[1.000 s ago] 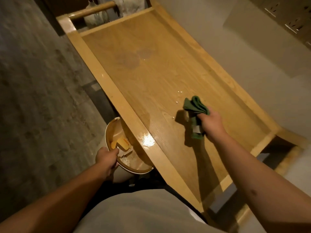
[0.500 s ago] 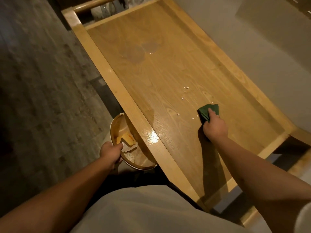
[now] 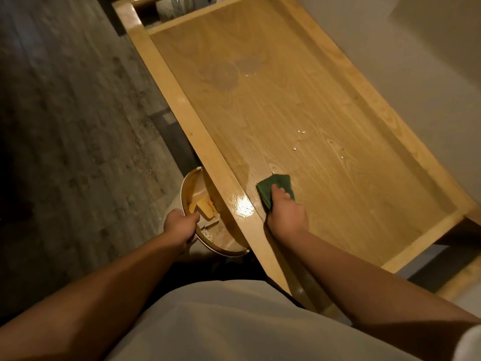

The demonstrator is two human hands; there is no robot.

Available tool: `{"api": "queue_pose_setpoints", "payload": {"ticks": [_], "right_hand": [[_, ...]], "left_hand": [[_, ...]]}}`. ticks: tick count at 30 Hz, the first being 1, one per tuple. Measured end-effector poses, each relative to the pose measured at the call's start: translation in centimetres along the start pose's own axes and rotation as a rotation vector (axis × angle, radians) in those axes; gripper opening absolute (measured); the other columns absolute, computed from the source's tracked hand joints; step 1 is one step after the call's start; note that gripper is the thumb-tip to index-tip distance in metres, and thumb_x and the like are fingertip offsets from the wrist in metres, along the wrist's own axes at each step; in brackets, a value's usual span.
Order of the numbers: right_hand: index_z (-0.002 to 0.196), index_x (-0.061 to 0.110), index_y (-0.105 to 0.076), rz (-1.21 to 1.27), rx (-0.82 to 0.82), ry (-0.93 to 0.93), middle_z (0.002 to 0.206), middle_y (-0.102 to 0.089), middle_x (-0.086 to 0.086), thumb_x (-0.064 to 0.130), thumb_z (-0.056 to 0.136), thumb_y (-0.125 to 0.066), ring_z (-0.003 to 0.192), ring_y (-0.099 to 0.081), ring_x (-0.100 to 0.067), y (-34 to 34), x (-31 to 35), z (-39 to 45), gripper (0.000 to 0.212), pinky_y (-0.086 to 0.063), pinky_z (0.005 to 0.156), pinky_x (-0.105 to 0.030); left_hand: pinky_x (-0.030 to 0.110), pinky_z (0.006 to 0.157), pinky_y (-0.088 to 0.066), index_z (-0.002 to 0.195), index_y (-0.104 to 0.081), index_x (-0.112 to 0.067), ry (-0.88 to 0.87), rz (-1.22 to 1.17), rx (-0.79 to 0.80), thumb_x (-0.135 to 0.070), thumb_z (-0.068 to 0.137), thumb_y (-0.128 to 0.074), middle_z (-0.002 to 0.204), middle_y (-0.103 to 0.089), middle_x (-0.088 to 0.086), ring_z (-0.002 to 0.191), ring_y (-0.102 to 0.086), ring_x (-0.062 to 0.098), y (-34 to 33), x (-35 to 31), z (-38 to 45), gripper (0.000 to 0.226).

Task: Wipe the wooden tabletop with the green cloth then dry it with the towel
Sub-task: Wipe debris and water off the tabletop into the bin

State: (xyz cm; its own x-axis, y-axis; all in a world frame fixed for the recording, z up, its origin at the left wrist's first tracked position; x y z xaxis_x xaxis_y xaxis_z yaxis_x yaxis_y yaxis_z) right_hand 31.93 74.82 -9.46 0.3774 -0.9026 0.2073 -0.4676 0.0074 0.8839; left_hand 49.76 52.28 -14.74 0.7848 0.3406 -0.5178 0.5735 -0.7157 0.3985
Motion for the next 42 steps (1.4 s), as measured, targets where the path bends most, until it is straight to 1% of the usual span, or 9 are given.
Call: {"api": "queue_pose_setpoints", "payload": {"ticks": [3,8,16,20,25,29,32,37,42], "right_hand": [[0.143,0.016,-0.030,-0.034,0.027,0.114,0.143,-0.046,-0.011,0.007,0.082,-0.062,0.106,-0.062,-0.028,-1.5,3.6,-0.8,0.069,-0.053,0.071,-0.038],[0.142,0.015,-0.032,-0.027,0.116,0.290,0.153,-0.038,-0.013,0.005,0.088,-0.054,0.127,-0.052,-0.033,-3.2,9.2,-1.9,0.059,-0.051,0.088,-0.044],[0.127,0.023,-0.050,0.109,0.194,0.385,0.121,-0.064,-0.007,0.026,0.086,-0.061,0.103,-0.063,-0.034,-3.3,12.4,-1.9,0.042,-0.052,0.085,-0.040],[0.122,0.023,-0.060,0.394,0.286,0.139,0.109,-0.069,-0.009,0.015,0.083,-0.059,0.100,-0.064,-0.033,-5.2,11.9,-1.9,0.040,-0.053,0.088,-0.039],[0.110,0.024,-0.069,0.810,0.242,-0.119,0.105,-0.071,0.000,0.002,0.082,-0.049,0.094,-0.062,-0.018,-5.1,8.4,-1.5,0.040,-0.045,0.080,-0.025],[0.098,0.034,-0.069,1.145,0.264,-0.216,0.101,-0.072,-0.003,-0.009,0.084,-0.049,0.086,-0.072,-0.018,-2.2,5.8,-0.2,0.050,-0.060,0.072,-0.034],[0.097,0.037,-0.066,1.210,0.216,-0.231,0.096,-0.071,-0.003,-0.004,0.090,-0.051,0.066,-0.072,-0.009,1.3,3.1,1.2,0.045,-0.054,0.050,-0.023],[0.113,0.034,-0.065,1.122,-0.032,-0.279,0.097,-0.069,-0.002,-0.003,0.090,-0.051,0.062,-0.070,-0.010,8.1,-5.4,4.1,0.045,-0.051,0.046,-0.023],[0.126,0.033,-0.061,0.896,-0.404,-0.353,0.118,-0.066,-0.004,-0.006,0.086,-0.042,0.096,-0.065,-0.023,14.5,-15.9,6.5,0.058,-0.058,0.079,-0.039]], "left_hand": [[0.037,0.054,-0.052,0.101,-0.060,0.000,-0.001,-0.003,-0.001,-0.010,0.087,-0.064,0.079,-0.065,0.026,0.063,-0.065,0.033,0.0,0.1,0.1,0.017],[0.043,0.062,-0.054,0.099,-0.059,0.000,-0.003,-0.025,-0.011,-0.007,0.085,-0.065,0.081,-0.064,0.026,0.067,-0.064,0.034,0.1,0.3,0.4,0.017],[0.042,0.055,-0.053,0.090,-0.056,-0.004,-0.018,-0.019,-0.015,-0.011,0.083,-0.068,0.079,-0.063,0.026,0.061,-0.062,0.034,0.3,0.8,1.1,0.015],[0.054,0.066,-0.061,0.098,-0.064,-0.005,0.005,-0.012,-0.011,-0.017,0.084,-0.072,0.087,-0.071,0.024,0.071,-0.073,0.038,0.7,1.6,1.4,0.020],[0.042,0.058,-0.052,0.098,-0.063,-0.002,0.005,-0.028,0.007,-0.013,0.085,-0.066,0.074,-0.066,0.023,0.059,-0.064,0.033,0.8,2.2,1.7,0.017],[0.039,0.056,-0.047,0.099,-0.062,0.001,-0.005,-0.042,0.026,-0.013,0.086,-0.065,0.068,-0.063,0.023,0.056,-0.061,0.031,0.3,1.7,2.0,0.019],[0.038,0.056,-0.046,0.098,-0.063,-0.003,0.007,-0.014,0.031,-0.017,0.084,-0.068,0.067,-0.064,0.022,0.056,-0.061,0.030,0.2,1.7,2.4,0.020],[0.033,0.050,-0.048,0.098,-0.066,-0.004,0.005,0.052,0.005,-0.019,0.080,-0.069,0.071,-0.067,0.020,0.054,-0.062,0.030,0.1,1.6,3.1,0.023],[0.039,0.061,-0.056,0.099,-0.067,-0.014,0.055,0.046,0.006,-0.022,0.081,-0.071,0.087,-0.073,0.020,0.074,-0.070,0.034,-0.6,1.6,3.6,0.020]]}}
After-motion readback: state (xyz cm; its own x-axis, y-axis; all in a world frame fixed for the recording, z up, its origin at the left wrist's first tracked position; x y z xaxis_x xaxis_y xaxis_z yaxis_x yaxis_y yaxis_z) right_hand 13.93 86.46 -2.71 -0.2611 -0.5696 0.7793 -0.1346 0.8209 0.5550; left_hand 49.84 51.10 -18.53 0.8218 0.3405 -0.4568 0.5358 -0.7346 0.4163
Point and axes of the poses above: each hand's wrist, its own z-axis towards the middle knuckle, its own y-axis out of the back of the hand, x = y × z, the point moved 8 cm from there along z, towards the middle knuckle
